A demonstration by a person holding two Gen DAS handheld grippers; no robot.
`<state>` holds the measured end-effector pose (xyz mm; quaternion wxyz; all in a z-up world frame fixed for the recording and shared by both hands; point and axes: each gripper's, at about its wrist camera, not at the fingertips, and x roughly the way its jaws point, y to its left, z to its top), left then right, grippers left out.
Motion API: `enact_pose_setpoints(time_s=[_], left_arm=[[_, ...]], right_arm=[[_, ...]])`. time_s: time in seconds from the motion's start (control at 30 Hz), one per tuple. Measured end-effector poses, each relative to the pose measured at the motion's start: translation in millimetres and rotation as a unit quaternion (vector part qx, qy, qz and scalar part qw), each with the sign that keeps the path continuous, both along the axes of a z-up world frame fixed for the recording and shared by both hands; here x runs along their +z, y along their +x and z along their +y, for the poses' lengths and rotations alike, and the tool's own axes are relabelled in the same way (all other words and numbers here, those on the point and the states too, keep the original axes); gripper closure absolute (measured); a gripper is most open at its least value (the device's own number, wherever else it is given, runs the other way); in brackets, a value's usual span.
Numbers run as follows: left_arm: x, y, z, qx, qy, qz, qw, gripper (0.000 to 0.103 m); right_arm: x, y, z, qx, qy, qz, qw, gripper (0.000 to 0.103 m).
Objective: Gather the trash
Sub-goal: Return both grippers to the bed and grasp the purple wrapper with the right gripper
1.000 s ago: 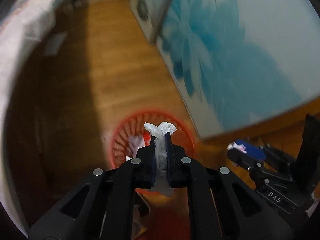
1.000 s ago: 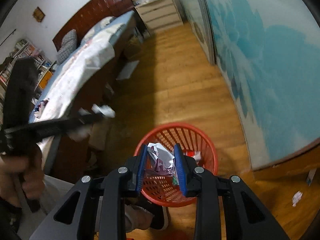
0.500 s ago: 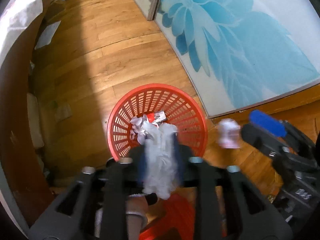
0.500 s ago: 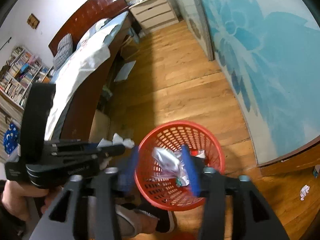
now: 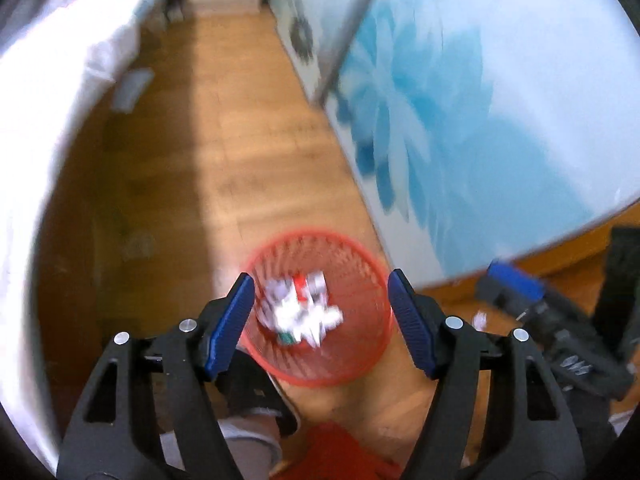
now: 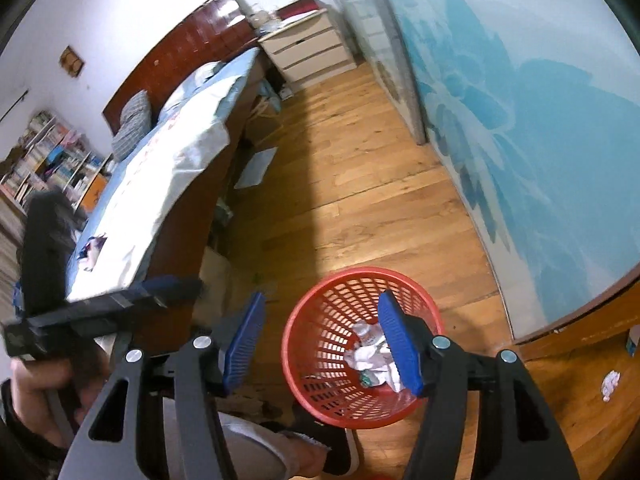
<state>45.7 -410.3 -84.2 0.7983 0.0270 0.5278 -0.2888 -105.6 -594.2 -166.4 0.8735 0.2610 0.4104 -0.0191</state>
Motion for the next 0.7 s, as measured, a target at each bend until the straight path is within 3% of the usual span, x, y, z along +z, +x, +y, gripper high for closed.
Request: enact_pose_setpoints(time_s=[0.13, 0.2, 0.37, 0.47, 0.6, 0.7], left_arm=[[61.8, 3.5, 61.5, 0.056, -0.032, -0.090, 0.9939, 0.033], [92.2, 5.2, 114.5, 0.098, -0.036, -0.139, 0.9847, 0.027], [115.6, 4.6, 232.7, 0.183, -0.002, -0.198, 0.9629, 0.024], [104.8, 5.7, 308.7, 0.245, 0.035, -0.199, 0.9483, 0.024], [89.2, 10.2, 378.4, 0.309, 0.026, -0.166, 0.9359, 0.024], [84.7, 9.6, 402.1, 0.327, 0.024, -0.159, 0.9312, 0.024]], right_arm=[[19.0, 12.1, 28.0, 0.037, -0.014, -0.011, 0.999, 0.041], [30.6, 23.3, 49.6, 0.061, -0.024, -0.017, 0.998, 0.040], [65.0, 65.0, 121.3, 0.124, -0.052, -0.041, 0.990, 0.040], [87.5, 94.1, 171.1, 0.159, -0.065, -0.060, 0.983, 0.040], [112.8, 130.3, 243.3, 0.204, -0.080, -0.088, 0.972, 0.040], [128.0, 152.5, 293.8, 0.235, -0.087, -0.102, 0.963, 0.040]])
